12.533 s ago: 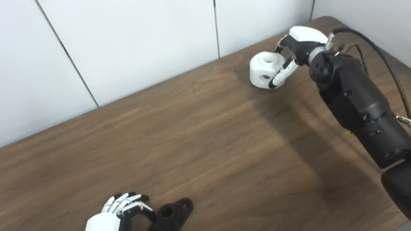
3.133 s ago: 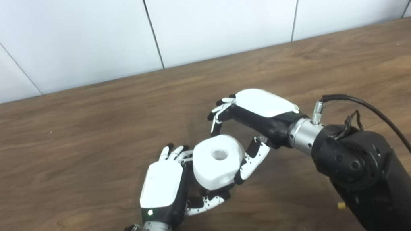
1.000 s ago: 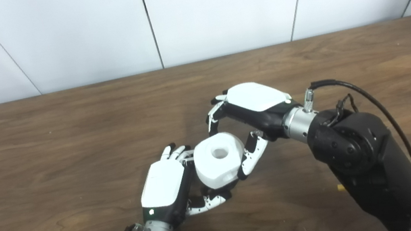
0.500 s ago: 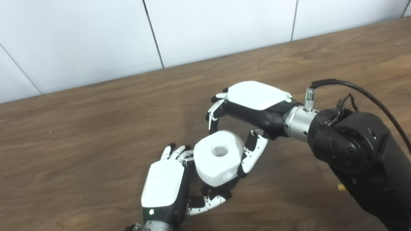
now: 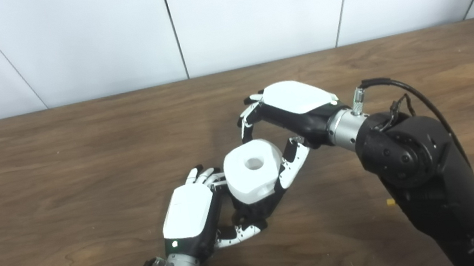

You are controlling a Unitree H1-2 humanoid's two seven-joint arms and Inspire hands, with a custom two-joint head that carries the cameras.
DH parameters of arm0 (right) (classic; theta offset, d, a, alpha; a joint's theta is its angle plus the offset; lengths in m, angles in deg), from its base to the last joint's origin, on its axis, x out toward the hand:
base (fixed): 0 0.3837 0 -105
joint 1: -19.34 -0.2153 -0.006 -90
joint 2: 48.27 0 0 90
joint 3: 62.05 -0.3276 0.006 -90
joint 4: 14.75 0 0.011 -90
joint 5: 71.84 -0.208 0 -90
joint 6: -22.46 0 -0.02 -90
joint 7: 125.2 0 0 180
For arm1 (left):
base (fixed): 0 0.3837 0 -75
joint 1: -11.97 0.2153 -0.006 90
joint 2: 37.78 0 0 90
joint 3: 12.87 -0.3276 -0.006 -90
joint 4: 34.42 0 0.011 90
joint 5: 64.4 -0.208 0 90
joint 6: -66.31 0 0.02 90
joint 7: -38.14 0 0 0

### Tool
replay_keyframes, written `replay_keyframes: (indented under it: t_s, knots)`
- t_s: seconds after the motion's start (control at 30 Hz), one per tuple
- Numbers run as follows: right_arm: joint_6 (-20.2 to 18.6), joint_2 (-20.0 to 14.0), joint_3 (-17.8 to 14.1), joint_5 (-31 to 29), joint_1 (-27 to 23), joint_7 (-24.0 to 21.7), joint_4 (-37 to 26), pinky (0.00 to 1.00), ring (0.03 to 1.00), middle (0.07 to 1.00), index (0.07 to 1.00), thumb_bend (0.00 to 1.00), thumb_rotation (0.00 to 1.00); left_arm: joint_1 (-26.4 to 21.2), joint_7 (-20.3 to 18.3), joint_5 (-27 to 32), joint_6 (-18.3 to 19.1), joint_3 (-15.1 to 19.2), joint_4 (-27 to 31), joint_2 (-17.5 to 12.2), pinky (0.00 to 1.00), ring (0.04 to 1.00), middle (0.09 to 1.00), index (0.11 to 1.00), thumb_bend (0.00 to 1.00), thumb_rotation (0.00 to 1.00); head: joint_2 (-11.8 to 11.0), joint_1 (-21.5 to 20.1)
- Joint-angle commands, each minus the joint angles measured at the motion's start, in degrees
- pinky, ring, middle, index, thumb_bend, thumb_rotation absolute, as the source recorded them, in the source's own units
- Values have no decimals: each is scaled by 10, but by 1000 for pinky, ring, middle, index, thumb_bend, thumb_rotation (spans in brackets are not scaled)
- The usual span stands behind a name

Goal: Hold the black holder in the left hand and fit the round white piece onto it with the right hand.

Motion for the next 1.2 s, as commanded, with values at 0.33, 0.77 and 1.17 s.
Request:
replay_keyframes:
  t_s: [0.33,0.77,1.17]
  knots:
    - [2,-8,-8,-3,-22,-1,-18,1000,948,804,484,524,134,4,-21,-9,-4,-9,-11,-4,966,872,771,487,522,49,3,-3]
    - [19,-10,4,-13,-6,14,-9,1000,941,797,482,524,134,2,-19,-10,-4,-10,-13,-4,958,869,770,486,521,49,4,-3]
    - [27,-3,13,-13,12,33,-2,1000,948,796,481,524,133,3,-22,-12,-1,-11,-11,-1,965,872,772,487,521,49,4,0]
